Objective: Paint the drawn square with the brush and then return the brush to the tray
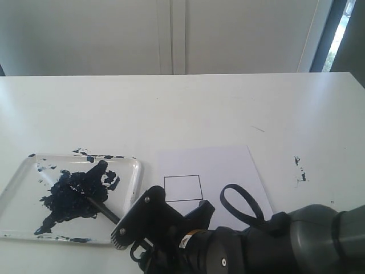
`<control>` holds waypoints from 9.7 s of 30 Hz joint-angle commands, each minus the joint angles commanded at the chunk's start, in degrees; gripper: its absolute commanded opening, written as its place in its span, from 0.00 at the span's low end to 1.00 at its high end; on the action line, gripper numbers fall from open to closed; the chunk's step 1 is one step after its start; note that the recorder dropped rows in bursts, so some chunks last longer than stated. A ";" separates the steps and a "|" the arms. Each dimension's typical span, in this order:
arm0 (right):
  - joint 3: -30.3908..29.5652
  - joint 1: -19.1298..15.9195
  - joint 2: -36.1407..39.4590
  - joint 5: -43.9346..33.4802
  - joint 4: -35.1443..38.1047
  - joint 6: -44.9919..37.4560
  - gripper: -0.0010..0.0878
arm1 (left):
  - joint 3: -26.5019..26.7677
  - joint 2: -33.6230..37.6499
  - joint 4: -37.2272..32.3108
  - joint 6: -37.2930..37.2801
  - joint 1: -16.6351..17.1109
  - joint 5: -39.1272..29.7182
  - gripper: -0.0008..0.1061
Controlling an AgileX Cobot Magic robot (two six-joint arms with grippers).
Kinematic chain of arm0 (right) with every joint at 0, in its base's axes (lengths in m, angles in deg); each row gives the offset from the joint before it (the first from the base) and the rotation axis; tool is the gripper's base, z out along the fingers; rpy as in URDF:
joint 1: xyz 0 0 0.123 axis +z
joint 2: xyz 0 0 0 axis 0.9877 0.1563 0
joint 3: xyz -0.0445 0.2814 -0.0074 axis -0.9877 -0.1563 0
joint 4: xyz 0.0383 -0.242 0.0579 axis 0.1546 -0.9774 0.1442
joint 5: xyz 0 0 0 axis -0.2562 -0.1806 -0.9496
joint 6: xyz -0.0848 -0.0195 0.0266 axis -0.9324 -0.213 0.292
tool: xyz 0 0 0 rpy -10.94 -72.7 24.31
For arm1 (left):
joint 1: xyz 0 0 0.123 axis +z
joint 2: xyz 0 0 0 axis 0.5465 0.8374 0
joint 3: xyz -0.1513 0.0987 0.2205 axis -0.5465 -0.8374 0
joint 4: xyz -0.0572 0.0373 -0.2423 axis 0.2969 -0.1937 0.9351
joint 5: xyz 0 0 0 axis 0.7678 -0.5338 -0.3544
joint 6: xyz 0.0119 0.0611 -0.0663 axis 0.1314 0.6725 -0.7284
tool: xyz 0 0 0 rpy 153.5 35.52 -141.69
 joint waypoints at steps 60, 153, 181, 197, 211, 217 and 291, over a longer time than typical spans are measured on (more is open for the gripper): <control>0.11 0.00 2.82 0.58 -0.13 1.66 0.01 | 0.00 0.00 0.00 0.00 0.00 -0.11 0.01; 1.34 -0.11 -7.46 -7.26 0.03 0.98 0.01 | 0.00 0.00 0.00 0.00 0.00 -0.69 0.01; 1.34 -2.44 -5.77 -10.86 -0.04 -1.99 0.01 | 0.00 0.00 0.00 0.11 0.00 -0.86 0.01; 1.34 -2.44 -5.77 -4.47 0.08 -1.99 0.01 | 0.00 0.00 0.00 0.11 0.00 -0.97 0.01; 1.26 -2.44 -0.91 -2.47 3.13 -1.99 0.01 | 0.00 0.00 0.00 0.11 0.00 -1.39 0.01; 1.26 -2.44 -0.61 -4.88 3.76 -1.99 0.01 | 0.00 0.00 0.00 0.11 0.00 -1.39 0.01; -6.32 -2.27 -14.80 -2.05 44.24 -58.49 0.01 | 0.00 0.00 0.00 0.11 0.00 -1.39 0.01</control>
